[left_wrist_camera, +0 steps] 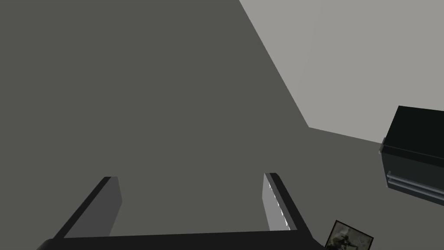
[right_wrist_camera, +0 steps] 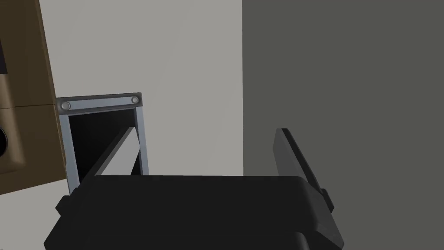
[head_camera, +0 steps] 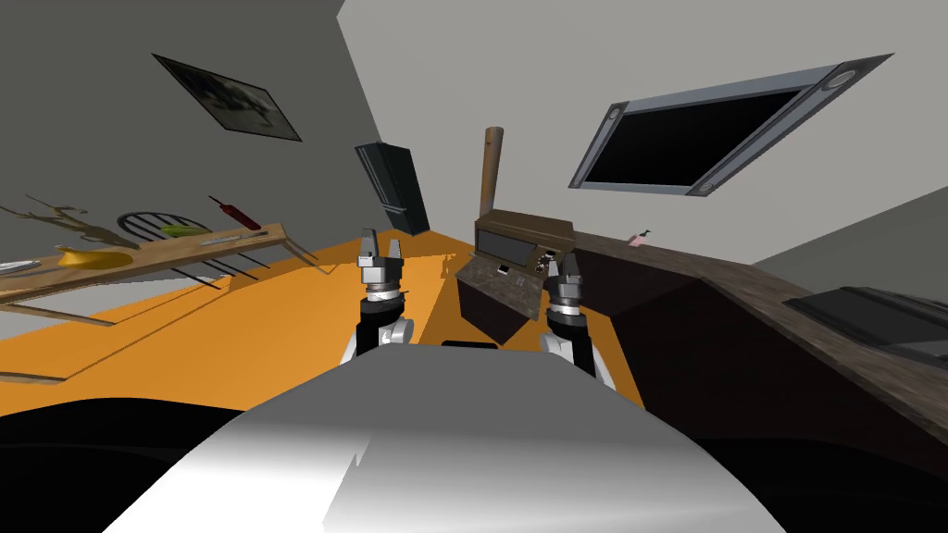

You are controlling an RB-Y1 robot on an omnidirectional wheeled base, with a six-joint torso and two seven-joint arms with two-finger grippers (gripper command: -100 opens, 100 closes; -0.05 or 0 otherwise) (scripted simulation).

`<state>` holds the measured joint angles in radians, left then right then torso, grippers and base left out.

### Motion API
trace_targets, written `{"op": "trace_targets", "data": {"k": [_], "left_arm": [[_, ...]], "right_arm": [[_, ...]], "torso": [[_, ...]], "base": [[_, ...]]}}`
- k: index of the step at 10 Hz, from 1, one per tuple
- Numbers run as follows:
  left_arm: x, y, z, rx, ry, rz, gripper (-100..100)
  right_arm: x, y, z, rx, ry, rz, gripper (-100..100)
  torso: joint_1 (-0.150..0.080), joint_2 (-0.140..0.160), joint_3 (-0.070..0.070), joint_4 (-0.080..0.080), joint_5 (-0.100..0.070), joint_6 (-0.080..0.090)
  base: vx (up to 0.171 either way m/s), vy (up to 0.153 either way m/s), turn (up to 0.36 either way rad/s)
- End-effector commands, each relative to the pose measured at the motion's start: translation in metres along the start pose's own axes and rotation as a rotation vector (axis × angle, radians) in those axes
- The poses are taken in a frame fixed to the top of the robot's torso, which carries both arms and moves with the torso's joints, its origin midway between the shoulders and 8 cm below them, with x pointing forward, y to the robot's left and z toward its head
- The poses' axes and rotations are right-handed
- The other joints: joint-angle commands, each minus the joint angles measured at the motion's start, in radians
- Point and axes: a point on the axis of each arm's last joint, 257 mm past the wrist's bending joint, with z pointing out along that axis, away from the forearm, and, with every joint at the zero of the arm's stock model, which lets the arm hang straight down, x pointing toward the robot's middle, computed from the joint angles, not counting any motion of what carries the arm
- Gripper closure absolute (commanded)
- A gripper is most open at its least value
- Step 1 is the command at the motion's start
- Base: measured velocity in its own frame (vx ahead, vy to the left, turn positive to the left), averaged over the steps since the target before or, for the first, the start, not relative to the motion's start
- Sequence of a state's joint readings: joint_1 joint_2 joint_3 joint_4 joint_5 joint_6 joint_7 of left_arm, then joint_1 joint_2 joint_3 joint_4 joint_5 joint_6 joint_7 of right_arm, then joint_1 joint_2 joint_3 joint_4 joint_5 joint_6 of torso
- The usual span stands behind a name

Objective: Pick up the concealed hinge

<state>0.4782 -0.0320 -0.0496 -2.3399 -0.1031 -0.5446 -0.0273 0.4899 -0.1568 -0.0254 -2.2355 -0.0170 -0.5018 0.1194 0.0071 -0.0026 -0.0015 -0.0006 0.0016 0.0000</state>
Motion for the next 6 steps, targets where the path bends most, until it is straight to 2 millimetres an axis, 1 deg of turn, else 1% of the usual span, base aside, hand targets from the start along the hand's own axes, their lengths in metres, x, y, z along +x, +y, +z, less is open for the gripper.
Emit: {"op": "trace_targets", "data": {"k": [1, 3, 6], "left_arm": [[0.0, 0.0, 0.0, 0.0, 0.0, 0.0, 0], [0.0, 0.0, 0.0, 0.0, 0.0, 0.0, 0], [0.0, 0.0, 0.0, 0.0, 0.0, 0.0, 0]], "right_arm": [[-0.004, -0.019, -0.006, 0.048, 0.04, -0.049, -100], [-0.01, -0.046, -0.016, 0.12, 0.084, -0.114, -100], [-0.026, -0.094, -0.037, 0.251, 0.145, -0.219, -100]], "torso": [[0.0, 0.0, 0.0, 0.0, 0.0, 0.0], [0.002, -0.002, -0.001, 0.0, 0.0, 0.0], [0.003, -0.001, -0.001, 0.0, 0.001, 0.0]], "base": [[0.051, 0.116, -0.036], [0.084, 0.143, -0.034], [0.047, 0.149, -0.019]]}}
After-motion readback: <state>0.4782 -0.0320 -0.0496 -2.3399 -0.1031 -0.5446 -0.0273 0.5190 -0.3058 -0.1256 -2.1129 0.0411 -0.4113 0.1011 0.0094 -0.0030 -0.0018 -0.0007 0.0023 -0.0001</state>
